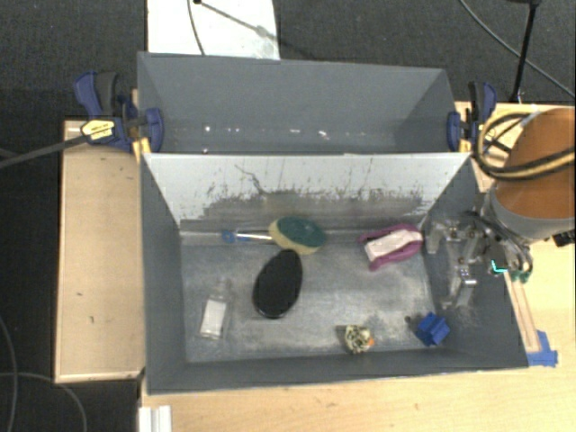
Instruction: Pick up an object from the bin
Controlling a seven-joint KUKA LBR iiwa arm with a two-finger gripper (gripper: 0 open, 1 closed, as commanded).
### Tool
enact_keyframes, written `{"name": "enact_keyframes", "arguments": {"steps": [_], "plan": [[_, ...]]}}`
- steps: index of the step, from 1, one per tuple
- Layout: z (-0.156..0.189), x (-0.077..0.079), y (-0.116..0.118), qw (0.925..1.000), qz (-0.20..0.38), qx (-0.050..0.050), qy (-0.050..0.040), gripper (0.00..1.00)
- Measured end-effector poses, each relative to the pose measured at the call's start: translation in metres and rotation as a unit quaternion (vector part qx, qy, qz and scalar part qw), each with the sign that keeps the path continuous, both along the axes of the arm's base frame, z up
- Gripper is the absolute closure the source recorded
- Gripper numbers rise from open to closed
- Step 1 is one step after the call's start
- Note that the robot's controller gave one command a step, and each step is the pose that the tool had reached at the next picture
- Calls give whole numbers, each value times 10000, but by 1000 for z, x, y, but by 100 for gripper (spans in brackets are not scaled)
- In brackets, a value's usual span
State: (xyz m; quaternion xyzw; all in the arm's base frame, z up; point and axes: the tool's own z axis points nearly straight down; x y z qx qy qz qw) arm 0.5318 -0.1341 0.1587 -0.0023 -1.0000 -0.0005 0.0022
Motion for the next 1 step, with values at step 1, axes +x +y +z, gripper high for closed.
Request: {"name": "enact_keyframes", "arguments": {"steps": [1], "plan": [[-77,-48,-16,9996,293,-14,-57,0]]}}
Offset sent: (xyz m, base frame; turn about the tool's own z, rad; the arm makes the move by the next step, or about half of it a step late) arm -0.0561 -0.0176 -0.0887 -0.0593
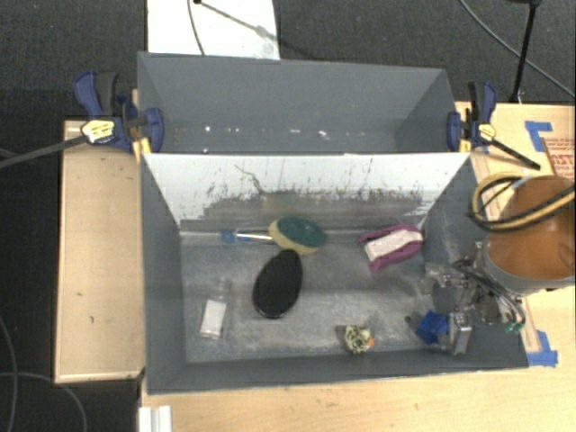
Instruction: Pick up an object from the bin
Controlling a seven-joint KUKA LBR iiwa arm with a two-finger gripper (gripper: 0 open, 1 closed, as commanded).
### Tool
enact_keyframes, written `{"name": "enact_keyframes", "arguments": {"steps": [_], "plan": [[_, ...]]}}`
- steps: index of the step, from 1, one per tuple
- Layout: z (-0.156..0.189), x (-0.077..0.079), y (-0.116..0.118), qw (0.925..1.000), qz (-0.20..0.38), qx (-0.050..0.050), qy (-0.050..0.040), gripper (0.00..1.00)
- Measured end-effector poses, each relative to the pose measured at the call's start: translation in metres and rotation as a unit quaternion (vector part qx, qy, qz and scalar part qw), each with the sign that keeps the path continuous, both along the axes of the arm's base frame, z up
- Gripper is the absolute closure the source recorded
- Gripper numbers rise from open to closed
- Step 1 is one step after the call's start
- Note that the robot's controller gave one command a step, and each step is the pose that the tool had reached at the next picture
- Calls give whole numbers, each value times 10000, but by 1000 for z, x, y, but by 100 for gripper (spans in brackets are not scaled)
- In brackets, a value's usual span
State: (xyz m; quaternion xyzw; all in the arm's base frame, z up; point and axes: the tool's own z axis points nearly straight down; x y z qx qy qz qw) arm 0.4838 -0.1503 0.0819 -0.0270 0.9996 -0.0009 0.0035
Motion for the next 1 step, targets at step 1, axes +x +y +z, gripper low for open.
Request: {"name": "enact_keyframes", "arguments": {"steps": [1], "plan": [[19,-4,11,9621,2727,-7,11,0]]}}
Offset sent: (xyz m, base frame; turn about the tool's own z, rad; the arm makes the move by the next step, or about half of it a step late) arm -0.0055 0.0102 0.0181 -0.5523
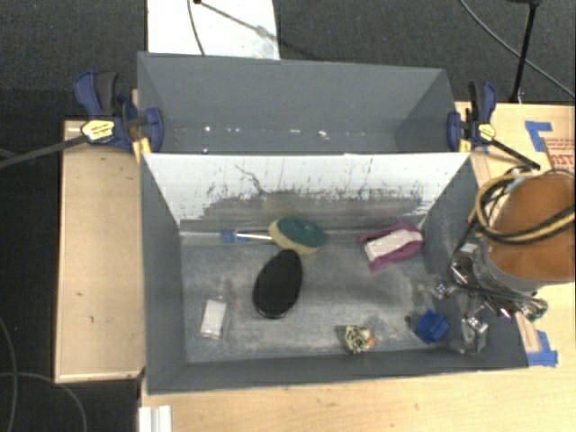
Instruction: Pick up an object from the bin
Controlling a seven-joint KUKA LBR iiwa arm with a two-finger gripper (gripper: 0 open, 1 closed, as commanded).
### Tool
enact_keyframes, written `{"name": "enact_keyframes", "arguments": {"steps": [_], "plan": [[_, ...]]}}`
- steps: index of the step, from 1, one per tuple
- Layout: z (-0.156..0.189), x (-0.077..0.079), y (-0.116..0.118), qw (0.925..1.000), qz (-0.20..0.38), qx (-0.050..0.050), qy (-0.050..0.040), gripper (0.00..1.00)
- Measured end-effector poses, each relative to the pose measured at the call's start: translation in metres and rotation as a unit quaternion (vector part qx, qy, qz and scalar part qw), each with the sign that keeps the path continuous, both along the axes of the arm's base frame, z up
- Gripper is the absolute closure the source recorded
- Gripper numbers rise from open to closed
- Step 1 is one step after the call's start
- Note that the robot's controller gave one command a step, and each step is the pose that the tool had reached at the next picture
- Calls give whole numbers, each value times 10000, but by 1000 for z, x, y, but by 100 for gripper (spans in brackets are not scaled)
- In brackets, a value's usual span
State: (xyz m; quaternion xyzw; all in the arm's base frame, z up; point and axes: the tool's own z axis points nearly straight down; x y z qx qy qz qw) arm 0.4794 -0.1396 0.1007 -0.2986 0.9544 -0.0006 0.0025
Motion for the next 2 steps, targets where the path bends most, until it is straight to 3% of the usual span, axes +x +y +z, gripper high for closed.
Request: {"name": "enact_keyframes", "arguments": {"steps": [1,2], "plan": [[9,5,2,9725,2327,24,19,0],[-30,14,-5,9472,3207,48,8,0]]}}
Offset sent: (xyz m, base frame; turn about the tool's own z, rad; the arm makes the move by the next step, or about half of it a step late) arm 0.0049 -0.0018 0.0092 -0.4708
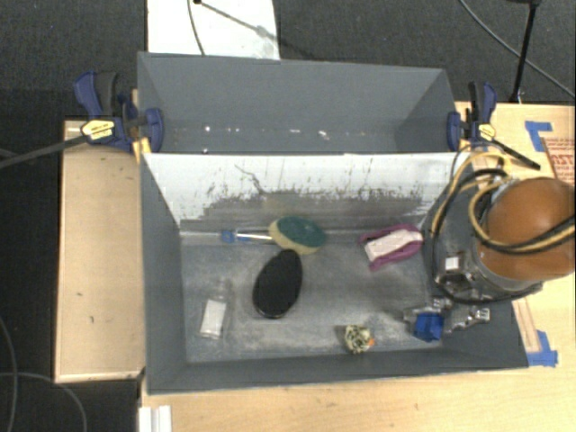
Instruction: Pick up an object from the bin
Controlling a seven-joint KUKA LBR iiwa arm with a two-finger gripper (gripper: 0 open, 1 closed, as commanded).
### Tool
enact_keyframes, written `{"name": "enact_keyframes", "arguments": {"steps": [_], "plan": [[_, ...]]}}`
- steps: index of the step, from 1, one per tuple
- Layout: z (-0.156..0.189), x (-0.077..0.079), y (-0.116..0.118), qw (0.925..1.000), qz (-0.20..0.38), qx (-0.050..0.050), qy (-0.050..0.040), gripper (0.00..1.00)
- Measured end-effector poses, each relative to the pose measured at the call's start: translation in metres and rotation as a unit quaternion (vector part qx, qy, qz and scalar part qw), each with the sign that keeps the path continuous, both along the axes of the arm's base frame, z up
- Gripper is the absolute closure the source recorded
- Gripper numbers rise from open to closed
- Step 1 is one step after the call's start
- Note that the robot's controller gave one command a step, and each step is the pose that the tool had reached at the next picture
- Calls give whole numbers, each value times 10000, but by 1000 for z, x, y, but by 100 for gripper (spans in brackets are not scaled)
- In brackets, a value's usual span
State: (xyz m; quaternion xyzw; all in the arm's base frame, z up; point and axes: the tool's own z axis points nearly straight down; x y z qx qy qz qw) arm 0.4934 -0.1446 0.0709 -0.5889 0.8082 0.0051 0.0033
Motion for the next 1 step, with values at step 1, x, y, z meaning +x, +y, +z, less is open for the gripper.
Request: {"name": "enact_keyframes", "arguments": {"steps": [1], "plan": [[0,-9,0,9999,-117,-8,-42,0]]}}
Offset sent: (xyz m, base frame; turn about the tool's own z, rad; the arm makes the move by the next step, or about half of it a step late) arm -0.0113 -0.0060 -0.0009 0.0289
